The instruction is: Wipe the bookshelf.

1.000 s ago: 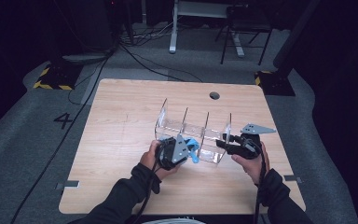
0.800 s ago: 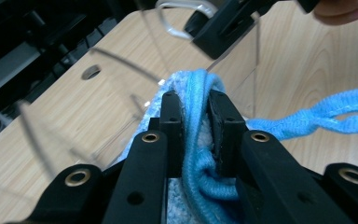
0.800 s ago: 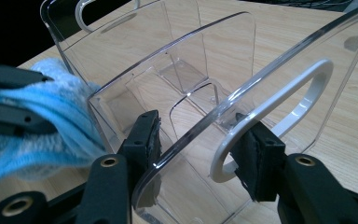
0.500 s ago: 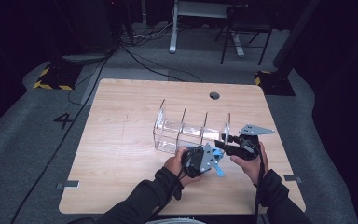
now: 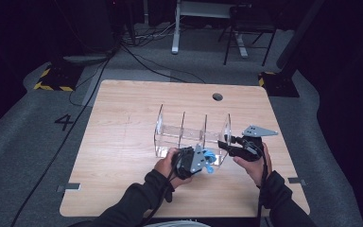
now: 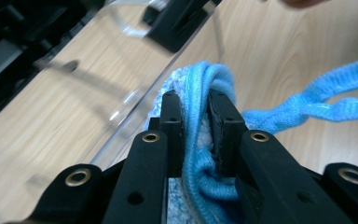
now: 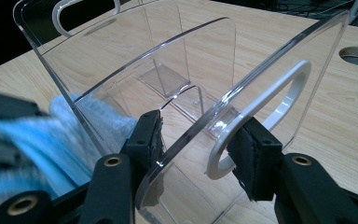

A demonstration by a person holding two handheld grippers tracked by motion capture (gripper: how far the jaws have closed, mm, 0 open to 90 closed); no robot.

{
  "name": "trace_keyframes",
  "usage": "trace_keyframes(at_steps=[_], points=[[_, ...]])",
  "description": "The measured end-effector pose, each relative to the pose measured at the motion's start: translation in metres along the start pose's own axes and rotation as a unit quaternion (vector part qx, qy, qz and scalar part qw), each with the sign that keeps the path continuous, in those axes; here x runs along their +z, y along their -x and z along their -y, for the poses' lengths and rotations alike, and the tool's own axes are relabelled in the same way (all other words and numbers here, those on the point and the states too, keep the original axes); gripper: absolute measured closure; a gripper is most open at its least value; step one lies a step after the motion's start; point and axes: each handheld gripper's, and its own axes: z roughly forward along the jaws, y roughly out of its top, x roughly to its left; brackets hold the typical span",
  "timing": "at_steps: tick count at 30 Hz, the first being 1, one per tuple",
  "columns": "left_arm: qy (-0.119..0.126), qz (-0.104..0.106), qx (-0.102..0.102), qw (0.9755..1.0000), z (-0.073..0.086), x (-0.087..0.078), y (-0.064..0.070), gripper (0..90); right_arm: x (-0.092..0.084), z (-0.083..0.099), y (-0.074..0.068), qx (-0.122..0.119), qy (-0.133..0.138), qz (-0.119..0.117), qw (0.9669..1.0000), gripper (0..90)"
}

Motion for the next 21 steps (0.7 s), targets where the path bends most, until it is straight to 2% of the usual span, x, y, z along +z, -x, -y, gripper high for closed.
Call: trace_keyframes(at_steps=[3, 6, 9, 10, 11, 13, 16, 19, 21], points=[[-0.004, -0.021, -0.004, 0.9998, 0.012, -0.018, -0.011, 78.3, 0.000, 0.000, 0.000, 0.001, 0.000, 0.000, 1.0000, 55.1], [-0.009, -0.046, -0.020, 0.9987, 0.025, -0.034, -0.024, 78.4, 0.000, 0.000, 0.001, 0.000, -0.001, -0.002, 1.0000, 55.0], [-0.010, -0.060, -0.054, 0.9967, 0.043, -0.049, -0.039, 78.4, 0.000, -0.001, 0.001, -0.002, -0.001, -0.005, 1.0000, 55.1], [-0.014, -0.072, -0.065, 0.9952, 0.053, -0.059, -0.047, 78.3, 0.000, -0.001, 0.001, -0.003, -0.002, -0.005, 1.0000, 55.1], [-0.014, -0.072, -0.065, 0.9952, 0.053, -0.059, -0.047, 78.3, 0.000, -0.001, 0.001, -0.003, -0.002, -0.005, 1.0000, 55.1], [-0.022, -0.089, -0.063, 0.9938, 0.062, -0.067, -0.054, 78.3, 0.000, -0.001, 0.001, -0.002, -0.003, -0.004, 1.0000, 55.1], [-0.025, -0.098, -0.083, 0.9914, 0.076, -0.078, -0.063, 78.3, 0.000, -0.001, 0.002, -0.001, -0.003, -0.004, 1.0000, 55.0], [-0.030, -0.107, -0.086, 0.9901, 0.083, -0.082, -0.068, 78.3, 0.000, -0.001, 0.002, -0.001, -0.004, -0.006, 1.0000, 54.8], [-0.038, -0.112, -0.079, 0.9898, 0.084, -0.082, -0.069, 78.3, 0.001, -0.001, 0.003, 0.001, -0.003, -0.006, 1.0000, 54.7]])
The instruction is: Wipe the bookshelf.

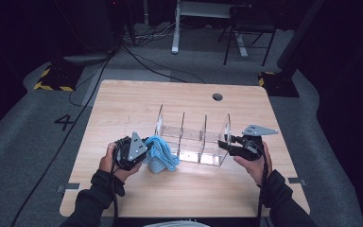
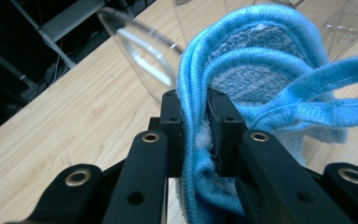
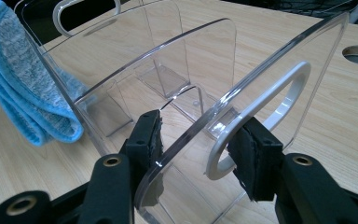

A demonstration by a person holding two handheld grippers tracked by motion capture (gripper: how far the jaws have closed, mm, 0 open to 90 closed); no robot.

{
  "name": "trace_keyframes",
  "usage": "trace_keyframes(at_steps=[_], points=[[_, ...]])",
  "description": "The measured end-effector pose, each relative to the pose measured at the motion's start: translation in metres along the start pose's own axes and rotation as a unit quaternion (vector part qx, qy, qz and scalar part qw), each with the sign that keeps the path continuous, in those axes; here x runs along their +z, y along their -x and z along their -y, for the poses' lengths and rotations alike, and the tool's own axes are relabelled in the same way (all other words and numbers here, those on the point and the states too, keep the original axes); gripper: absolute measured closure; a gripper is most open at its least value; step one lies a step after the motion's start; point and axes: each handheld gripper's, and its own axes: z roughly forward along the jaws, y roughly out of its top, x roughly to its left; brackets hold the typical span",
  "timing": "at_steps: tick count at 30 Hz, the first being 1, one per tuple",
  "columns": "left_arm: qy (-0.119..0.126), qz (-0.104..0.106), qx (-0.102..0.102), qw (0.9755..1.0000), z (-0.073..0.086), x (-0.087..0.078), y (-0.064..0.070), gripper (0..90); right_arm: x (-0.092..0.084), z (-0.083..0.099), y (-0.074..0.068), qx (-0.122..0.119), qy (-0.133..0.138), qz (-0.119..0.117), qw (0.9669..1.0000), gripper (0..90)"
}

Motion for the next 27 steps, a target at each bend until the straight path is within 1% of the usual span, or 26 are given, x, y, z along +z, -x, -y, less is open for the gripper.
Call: trace_keyframes(at_steps=[4, 7, 8, 9, 10, 11, 12, 13, 16, 19, 21, 23, 24, 25, 26, 27], points=[[-0.003, -0.008, 0.005, 1.0000, 0.001, -0.003, -0.001, 78.3, 0.000, 0.000, 0.000, -0.002, -0.001, 0.000, 1.0000, 54.7], [0.001, -0.004, -0.008, 1.0000, 0.002, -0.002, -0.001, 78.4, 0.000, 0.000, 0.000, -0.003, -0.001, 0.000, 1.0000, 54.7], [0.001, -0.004, -0.008, 1.0000, 0.002, -0.002, -0.001, 78.5, 0.000, 0.000, 0.000, -0.003, -0.001, 0.000, 1.0000, 54.7], [0.002, -0.004, -0.010, 0.9999, 0.001, 0.001, 0.002, 78.6, 0.000, 0.000, 0.000, -0.001, 0.000, 0.000, 1.0000, 54.7], [0.002, -0.004, -0.010, 0.9999, 0.001, 0.001, 0.002, 78.8, 0.000, 0.000, 0.000, -0.001, 0.000, 0.000, 1.0000, 54.7], [0.004, -0.007, -0.008, 0.9999, -0.001, 0.003, 0.007, 78.9, 0.000, 0.000, 0.000, 0.000, -0.001, 0.000, 1.0000, 54.8], [0.004, -0.007, -0.008, 0.9999, -0.001, 0.003, 0.007, 78.9, 0.000, 0.000, 0.000, 0.000, -0.001, 0.000, 1.0000, 54.8], [0.006, -0.005, -0.006, 1.0000, -0.002, 0.003, 0.009, 78.9, 0.000, 0.000, 0.000, 0.000, -0.001, 0.002, 1.0000, 54.7], [0.008, -0.009, -0.001, 0.9999, -0.005, 0.004, 0.017, 79.0, -0.001, 0.000, 0.000, 0.002, -0.001, 0.003, 1.0000, 54.7], [0.015, -0.002, 0.012, 0.9998, -0.012, 0.009, 0.028, 79.1, -0.001, 0.000, 0.000, 0.002, -0.001, 0.003, 1.0000, 54.8], [0.012, -0.007, 0.026, 0.9996, -0.019, 0.014, 0.037, 79.1, -0.001, 0.000, -0.001, 0.003, -0.001, 0.004, 1.0000, 54.8], [0.013, -0.007, 0.039, 0.9991, -0.027, 0.020, 0.046, 79.2, -0.001, 0.000, -0.001, 0.003, 0.000, 0.004, 1.0000, 54.8], [0.013, -0.008, 0.044, 0.9989, -0.030, 0.022, 0.049, 79.2, -0.001, 0.000, -0.001, 0.003, 0.000, 0.006, 1.0000, 54.8], [0.013, -0.008, 0.044, 0.9989, -0.030, 0.022, 0.049, 79.2, -0.001, 0.001, -0.001, 0.004, 0.000, 0.007, 1.0000, 54.8], [0.012, -0.009, 0.055, 0.9984, -0.036, 0.028, 0.056, 79.2, -0.001, 0.001, -0.001, 0.005, 0.001, 0.008, 1.0000, 54.8], [0.011, -0.008, 0.058, 0.9982, -0.039, 0.031, 0.059, 79.2, -0.001, 0.001, -0.002, 0.007, 0.002, 0.008, 0.9999, 54.7]])
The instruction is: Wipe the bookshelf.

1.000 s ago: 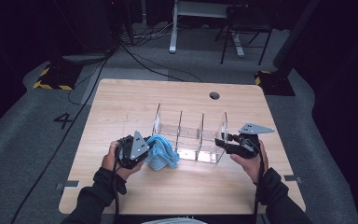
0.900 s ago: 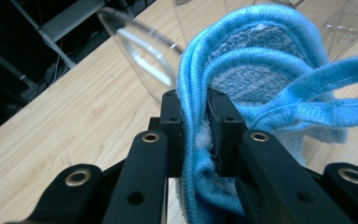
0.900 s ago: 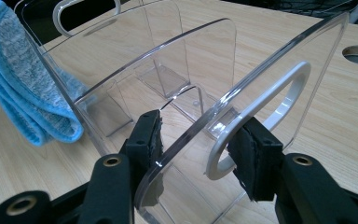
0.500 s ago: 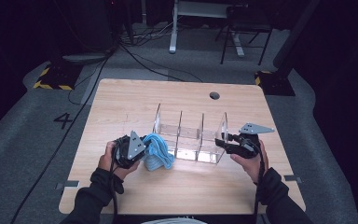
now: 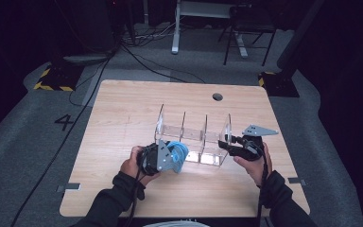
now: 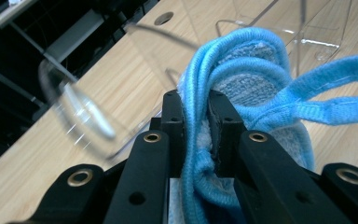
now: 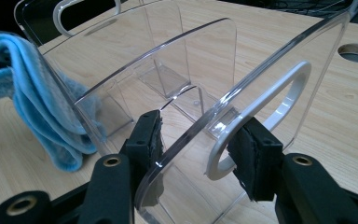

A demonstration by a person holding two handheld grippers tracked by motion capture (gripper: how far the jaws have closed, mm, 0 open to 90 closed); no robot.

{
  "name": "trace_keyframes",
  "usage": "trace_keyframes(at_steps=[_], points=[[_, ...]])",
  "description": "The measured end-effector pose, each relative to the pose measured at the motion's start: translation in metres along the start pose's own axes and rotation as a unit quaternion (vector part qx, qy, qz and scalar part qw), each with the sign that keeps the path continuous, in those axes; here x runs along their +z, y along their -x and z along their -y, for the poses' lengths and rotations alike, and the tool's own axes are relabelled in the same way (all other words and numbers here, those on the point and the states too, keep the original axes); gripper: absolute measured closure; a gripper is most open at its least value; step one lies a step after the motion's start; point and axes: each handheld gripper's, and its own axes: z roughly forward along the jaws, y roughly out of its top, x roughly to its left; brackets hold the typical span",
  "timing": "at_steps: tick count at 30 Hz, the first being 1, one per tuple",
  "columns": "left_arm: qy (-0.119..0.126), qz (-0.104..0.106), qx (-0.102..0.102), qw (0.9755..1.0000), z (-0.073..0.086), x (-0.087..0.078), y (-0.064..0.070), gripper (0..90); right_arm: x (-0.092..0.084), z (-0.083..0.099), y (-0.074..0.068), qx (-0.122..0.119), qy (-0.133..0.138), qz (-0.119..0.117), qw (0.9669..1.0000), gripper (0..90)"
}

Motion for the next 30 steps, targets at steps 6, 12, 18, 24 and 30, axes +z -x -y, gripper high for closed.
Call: trace_keyframes(at_steps=[6, 12, 18, 24, 30], points=[[0.011, 0.022, 0.005, 0.9997, -0.020, 0.017, 0.014, 79.2, -0.001, 0.000, -0.001, 0.014, -0.003, 0.002, 0.9999, 54.7], [0.019, 0.039, 0.021, 0.9989, -0.041, 0.031, 0.033, 79.1, -0.001, 0.000, 0.000, 0.017, -0.003, 0.006, 0.9998, 54.7], [0.031, 0.060, 0.037, 0.9970, -0.057, 0.041, 0.051, 79.0, -0.002, 0.000, 0.000, 0.014, -0.003, 0.013, 0.9998, 52.5], [0.030, 0.062, 0.047, 0.9966, -0.057, 0.042, 0.053, 78.9, -0.006, -0.002, -0.001, -0.006, 0.000, 0.031, 0.9995, 38.3], [0.026, 0.054, 0.035, 0.9976, -0.048, 0.035, 0.038, 78.8, -0.016, -0.002, 0.001, -0.009, 0.005, 0.027, 0.9996, 34.3]])
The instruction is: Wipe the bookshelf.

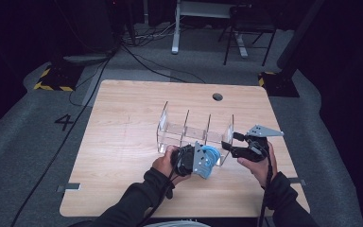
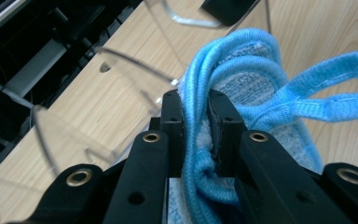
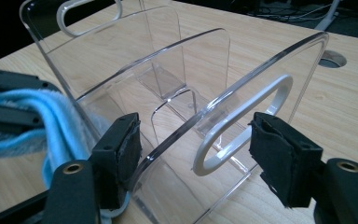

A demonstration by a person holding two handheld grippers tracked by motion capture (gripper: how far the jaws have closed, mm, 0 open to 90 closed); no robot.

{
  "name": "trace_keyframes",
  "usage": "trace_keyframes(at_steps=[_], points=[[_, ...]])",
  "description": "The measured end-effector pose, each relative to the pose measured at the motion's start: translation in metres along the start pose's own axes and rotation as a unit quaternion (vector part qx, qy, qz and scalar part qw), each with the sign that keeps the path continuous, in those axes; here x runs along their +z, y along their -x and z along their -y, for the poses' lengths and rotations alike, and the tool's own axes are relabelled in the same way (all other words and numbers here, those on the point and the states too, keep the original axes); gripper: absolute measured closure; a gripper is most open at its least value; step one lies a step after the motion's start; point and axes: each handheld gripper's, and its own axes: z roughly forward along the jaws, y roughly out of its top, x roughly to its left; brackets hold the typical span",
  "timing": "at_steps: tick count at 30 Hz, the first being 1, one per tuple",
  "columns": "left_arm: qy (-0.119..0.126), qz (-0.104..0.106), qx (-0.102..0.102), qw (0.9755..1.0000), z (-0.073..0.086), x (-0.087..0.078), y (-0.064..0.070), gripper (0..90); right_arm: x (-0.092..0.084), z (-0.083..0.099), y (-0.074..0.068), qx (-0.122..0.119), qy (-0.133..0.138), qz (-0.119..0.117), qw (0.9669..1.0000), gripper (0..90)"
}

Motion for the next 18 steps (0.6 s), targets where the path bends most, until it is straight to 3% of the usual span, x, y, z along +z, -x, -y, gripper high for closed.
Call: trace_keyframes(at_steps=[7, 12, 14, 18], points=[[-0.005, -0.009, -0.011, 0.9999, 0.008, -0.011, -0.014, 78.7, -0.013, -0.002, 0.007, 0.001, 0.012, -0.020, 0.9997, 35.9], [-0.006, -0.011, -0.015, 0.9998, 0.011, -0.013, -0.020, 78.6, -0.011, 0.001, 0.010, -0.027, 0.006, -0.051, 0.9983, 40.4], [-0.006, -0.011, -0.014, 0.9998, 0.010, -0.013, -0.020, 78.6, -0.009, 0.001, 0.011, -0.031, 0.011, -0.077, 0.9965, 40.4], [-0.005, -0.010, -0.020, 0.9997, 0.012, -0.012, -0.023, 78.5, -0.009, 0.002, 0.013, -0.047, 0.007, -0.098, 0.9940, 41.4]])
